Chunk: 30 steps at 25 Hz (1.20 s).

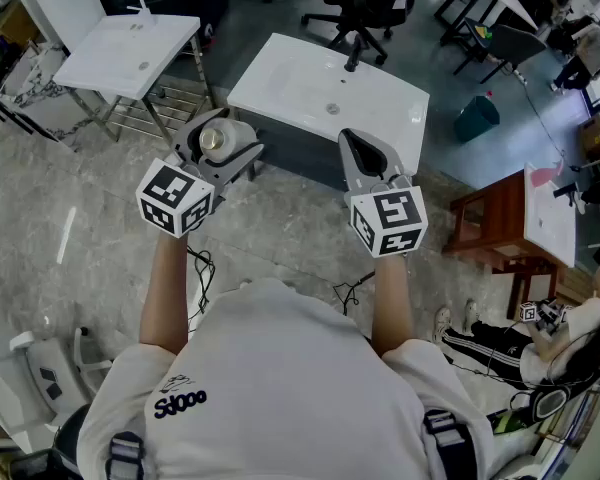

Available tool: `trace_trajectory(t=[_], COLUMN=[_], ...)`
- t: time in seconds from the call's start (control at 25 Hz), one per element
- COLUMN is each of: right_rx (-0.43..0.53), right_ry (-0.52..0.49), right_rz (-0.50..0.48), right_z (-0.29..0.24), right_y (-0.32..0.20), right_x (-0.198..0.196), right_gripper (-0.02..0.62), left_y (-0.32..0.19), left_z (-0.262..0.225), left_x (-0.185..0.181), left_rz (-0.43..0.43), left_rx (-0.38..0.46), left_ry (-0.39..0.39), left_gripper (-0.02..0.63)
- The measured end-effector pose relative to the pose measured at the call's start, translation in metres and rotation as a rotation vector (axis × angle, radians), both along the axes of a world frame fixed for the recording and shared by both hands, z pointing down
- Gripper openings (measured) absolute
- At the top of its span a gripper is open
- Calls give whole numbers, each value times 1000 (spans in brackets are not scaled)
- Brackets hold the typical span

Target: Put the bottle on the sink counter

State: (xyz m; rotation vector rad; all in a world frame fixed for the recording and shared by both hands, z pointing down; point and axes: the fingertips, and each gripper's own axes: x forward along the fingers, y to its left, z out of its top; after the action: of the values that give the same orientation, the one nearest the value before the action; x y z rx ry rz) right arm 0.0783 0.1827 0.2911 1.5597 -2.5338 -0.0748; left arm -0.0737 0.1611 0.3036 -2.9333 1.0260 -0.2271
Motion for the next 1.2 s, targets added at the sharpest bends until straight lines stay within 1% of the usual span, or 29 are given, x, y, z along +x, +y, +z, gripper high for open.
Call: trace_trajectory(t=[0.28,0.48,0.68,0.84,1.04,1.2], right_rx=[-26,-33,-67,-86,-82,-95], right_ry=[1,-67,-75,-87,-114,-106], right_rz=[-29,-37,-47,-53,-31,-28], right_z=[11,14,26,33,35,40], right_y=[-1,-3,-5,-7,-20,-35], right_x=[12,28,41,46,52,51], right_gripper=[9,9,11,11,10,10], left_y=[1,2,6,1,-12,-30], left_z=[10,18,26,32,39,46], left_x=[12,20,24,25,31,32], left_rz=[-11,-42,-77,-91,-84,-78], left_rx=[-21,-48,-69,-82,-85,-94], left_ry=[-12,-15,-16,-15,-23,-6], left_gripper=[342,342,342,342,342,342])
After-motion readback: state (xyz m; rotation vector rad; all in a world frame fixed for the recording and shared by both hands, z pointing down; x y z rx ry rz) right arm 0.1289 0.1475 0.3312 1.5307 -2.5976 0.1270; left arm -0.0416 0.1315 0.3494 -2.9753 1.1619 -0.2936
